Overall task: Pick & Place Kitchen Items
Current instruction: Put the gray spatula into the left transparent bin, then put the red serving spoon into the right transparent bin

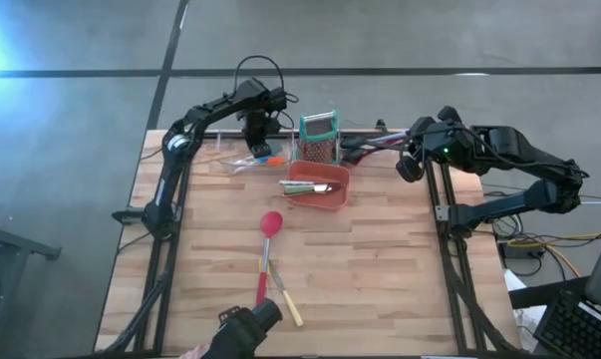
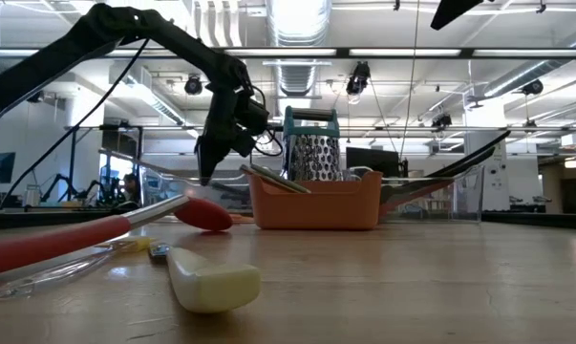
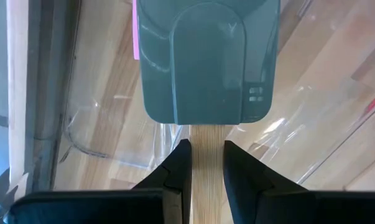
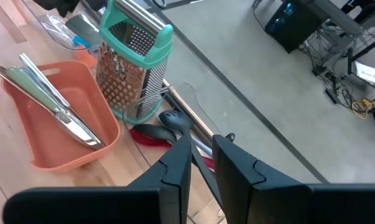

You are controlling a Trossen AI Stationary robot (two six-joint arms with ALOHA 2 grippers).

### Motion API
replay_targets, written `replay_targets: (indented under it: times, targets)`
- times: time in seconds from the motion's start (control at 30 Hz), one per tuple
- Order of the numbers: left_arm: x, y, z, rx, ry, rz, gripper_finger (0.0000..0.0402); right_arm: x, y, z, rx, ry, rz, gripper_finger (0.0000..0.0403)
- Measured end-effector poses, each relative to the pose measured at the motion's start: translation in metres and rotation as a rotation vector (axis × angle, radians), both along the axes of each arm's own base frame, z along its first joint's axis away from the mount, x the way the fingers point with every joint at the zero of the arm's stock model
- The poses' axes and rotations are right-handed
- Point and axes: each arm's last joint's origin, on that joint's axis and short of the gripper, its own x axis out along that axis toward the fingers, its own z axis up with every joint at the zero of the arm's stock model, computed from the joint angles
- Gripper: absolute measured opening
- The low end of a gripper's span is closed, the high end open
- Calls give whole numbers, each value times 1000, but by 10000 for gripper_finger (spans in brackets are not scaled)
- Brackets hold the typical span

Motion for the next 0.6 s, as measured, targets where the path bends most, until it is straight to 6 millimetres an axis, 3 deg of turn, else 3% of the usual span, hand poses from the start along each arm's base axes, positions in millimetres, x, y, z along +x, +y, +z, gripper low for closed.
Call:
replay_targets:
  times: [0.17, 0.4, 0.6]
  targets:
    - [1, 2, 0, 17, -10, 19, 72, 0, 0, 0, 0, 0, 0, 61]
    - [2, 2, 0, 23, -13, 28, 198, 0, 0, 0, 4, -6, -4, 61]
    - [-1, 0, 2, 26, 11, 37, 239, 0, 0, 0, 5, -6, -4, 61]
